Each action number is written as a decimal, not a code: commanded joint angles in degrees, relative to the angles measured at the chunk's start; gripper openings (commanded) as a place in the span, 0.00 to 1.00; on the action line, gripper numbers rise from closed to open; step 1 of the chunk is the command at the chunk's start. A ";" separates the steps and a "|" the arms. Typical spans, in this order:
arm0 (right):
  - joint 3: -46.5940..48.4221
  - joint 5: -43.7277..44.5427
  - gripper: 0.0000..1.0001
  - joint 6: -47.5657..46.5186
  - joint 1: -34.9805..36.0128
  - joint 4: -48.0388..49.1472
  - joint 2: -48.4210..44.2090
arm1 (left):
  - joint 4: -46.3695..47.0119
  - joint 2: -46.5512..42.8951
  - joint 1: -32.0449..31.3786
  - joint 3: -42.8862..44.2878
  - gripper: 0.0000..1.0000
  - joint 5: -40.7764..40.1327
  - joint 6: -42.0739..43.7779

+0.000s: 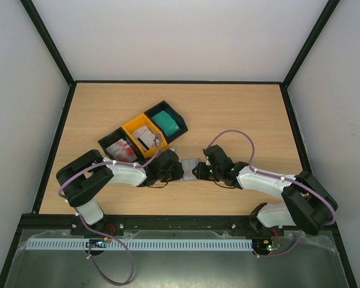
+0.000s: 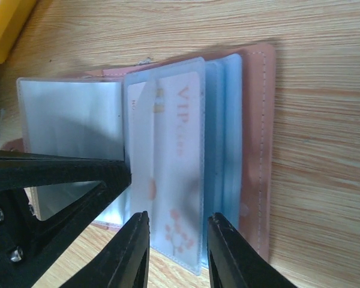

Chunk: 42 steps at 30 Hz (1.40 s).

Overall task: Put the credit cards into the card holder
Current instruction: Turn over the card slot in the card holder.

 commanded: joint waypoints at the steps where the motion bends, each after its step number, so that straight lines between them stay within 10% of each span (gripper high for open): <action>1: 1.16 -1.07 0.27 -0.04 0.52 1.93 0.52 | -4.23 2.56 -0.07 -0.88 0.02 -0.73 0.47; 42: 3.18 -1.46 0.21 0.20 1.46 2.03 2.48 | -3.96 2.67 0.19 -1.40 0.03 -1.14 0.32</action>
